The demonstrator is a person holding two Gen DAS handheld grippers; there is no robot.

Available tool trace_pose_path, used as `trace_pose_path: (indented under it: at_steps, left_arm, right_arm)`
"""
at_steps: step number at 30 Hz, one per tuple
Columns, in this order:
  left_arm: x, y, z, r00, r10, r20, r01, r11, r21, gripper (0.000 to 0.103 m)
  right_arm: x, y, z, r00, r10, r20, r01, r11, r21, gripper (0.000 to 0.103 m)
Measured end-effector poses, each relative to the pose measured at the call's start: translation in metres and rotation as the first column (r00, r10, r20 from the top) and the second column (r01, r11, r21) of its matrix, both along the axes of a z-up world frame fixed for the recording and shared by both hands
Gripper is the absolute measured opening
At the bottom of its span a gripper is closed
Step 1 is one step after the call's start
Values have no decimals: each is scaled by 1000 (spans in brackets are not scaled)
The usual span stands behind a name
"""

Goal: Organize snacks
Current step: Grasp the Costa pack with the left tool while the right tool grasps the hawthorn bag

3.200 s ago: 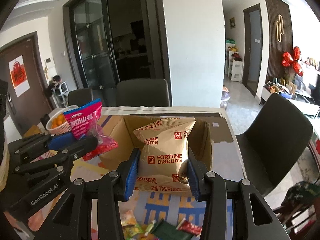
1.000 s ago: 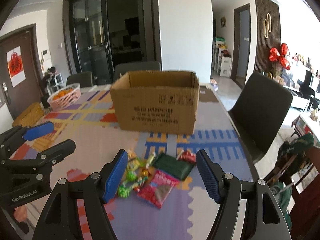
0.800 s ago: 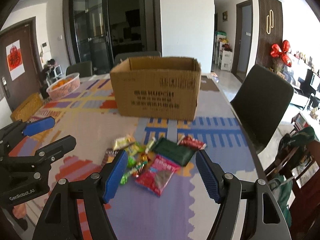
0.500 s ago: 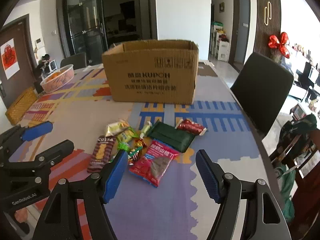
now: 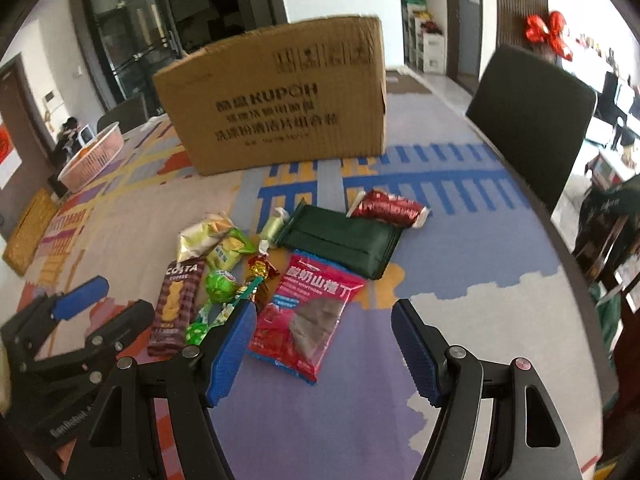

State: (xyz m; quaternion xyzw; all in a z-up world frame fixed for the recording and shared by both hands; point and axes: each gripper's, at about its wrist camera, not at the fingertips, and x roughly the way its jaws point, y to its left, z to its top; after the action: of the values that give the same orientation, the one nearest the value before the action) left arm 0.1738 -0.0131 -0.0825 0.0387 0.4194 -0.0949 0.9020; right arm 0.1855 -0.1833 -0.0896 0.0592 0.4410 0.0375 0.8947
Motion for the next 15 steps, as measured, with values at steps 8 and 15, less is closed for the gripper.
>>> trace_pose_path:
  at_steps: [8,15]
  left_arm:
    - [15,-3,-13,999,18,-51,-20,999,-33,62]
    - [23,-9,-20,997,39,-71,-41,999,-31,57]
  right_arm:
    - [12,3,-14,999,-7,-44,8,1000,26,71]
    - [21,5,-19,998,-26,-61,26,1000,4,71]
